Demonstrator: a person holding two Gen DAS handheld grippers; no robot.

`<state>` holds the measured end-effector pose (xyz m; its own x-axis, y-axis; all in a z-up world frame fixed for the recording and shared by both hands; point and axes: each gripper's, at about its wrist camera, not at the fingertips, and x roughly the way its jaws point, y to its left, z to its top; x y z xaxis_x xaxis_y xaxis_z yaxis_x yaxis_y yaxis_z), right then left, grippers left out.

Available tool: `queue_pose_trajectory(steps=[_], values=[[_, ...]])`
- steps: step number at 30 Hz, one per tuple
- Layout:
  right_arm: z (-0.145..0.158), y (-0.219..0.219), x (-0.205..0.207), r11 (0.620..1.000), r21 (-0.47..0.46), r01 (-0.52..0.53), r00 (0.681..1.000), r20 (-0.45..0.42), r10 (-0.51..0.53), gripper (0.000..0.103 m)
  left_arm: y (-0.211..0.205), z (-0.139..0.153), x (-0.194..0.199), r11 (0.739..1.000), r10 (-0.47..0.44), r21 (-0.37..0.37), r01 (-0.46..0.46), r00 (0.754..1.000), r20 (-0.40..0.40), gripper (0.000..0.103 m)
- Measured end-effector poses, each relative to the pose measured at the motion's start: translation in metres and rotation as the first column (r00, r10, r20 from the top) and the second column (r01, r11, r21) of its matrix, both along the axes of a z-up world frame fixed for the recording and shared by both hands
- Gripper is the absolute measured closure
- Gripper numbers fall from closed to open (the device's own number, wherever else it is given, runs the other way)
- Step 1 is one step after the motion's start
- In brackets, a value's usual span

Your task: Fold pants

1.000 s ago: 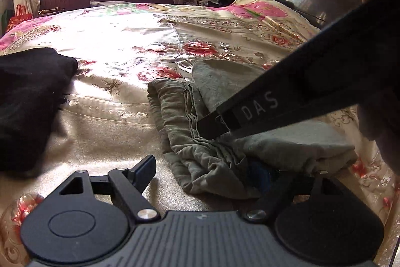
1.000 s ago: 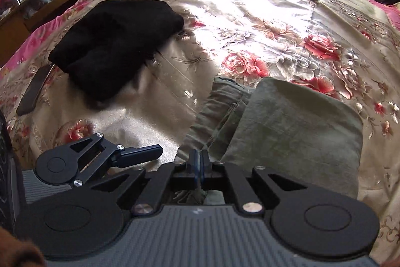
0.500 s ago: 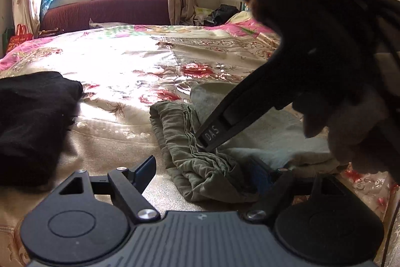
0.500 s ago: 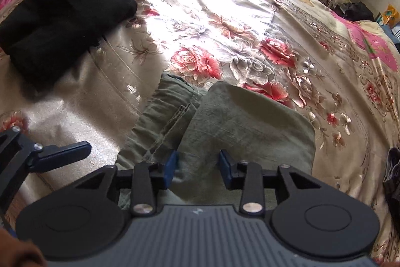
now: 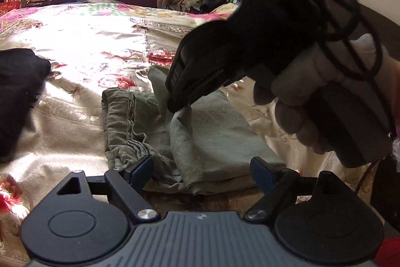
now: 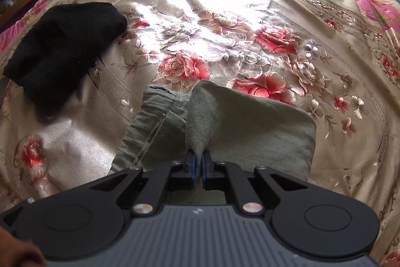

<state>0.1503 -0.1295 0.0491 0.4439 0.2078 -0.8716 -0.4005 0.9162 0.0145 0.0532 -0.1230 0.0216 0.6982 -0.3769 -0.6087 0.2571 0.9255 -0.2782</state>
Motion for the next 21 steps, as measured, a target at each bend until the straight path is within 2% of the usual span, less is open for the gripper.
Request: queue_pose_trajectory(steps=[4, 5, 6, 8, 9, 11, 17, 21], values=[[0.011, -0.017, -0.004, 0.996, 0.091, 0.011, 1.0, -0.007, -0.011, 0.099, -0.025, 0.001, 0.006, 0.996, 0.012, 0.085, -0.013, 1.0, 0.017, 0.01], [0.015, -0.021, -0.005, 0.994, 0.109, 0.013, 1.0, -0.005, -0.012, 0.099, -0.031, 0.002, 0.008, 0.993, 0.01, 0.117, -0.013, 1.0, 0.029, 0.019], [0.019, -0.025, -0.007, 0.992, 0.127, 0.014, 1.0, -0.003, -0.014, 0.099, -0.036, 0.001, 0.011, 0.99, 0.006, 0.138, -0.009, 1.0, 0.022, 0.033], [0.029, -0.033, -0.009, 0.987, 0.158, 0.016, 1.0, 0.007, -0.018, 0.099, -0.038, -0.002, 0.017, 0.992, 0.009, 0.129, -0.007, 1.0, -0.015, 0.053], [0.033, -0.036, -0.011, 0.985, 0.174, 0.018, 1.0, 0.01, -0.02, 0.099, -0.036, -0.005, 0.019, 0.993, 0.012, 0.122, -0.008, 1.0, -0.028, 0.06], [0.039, -0.041, -0.013, 0.978, 0.206, 0.022, 1.0, 0.012, -0.025, 0.099, -0.029, -0.009, 0.022, 0.994, 0.026, 0.109, -0.021, 0.998, -0.051, 0.068], [0.055, -0.031, -0.019, 0.97, 0.241, -0.012, 0.999, 0.04, 0.002, 0.099, -0.011, 0.014, -0.002, 0.995, 0.06, 0.08, -0.062, 0.998, 0.024, 0.072], [0.055, -0.006, -0.012, 0.969, 0.243, -0.049, 0.998, 0.053, 0.037, 0.099, 0.012, 0.017, 0.002, 0.994, 0.11, 0.021, -0.11, 0.994, 0.013, 0.073]])
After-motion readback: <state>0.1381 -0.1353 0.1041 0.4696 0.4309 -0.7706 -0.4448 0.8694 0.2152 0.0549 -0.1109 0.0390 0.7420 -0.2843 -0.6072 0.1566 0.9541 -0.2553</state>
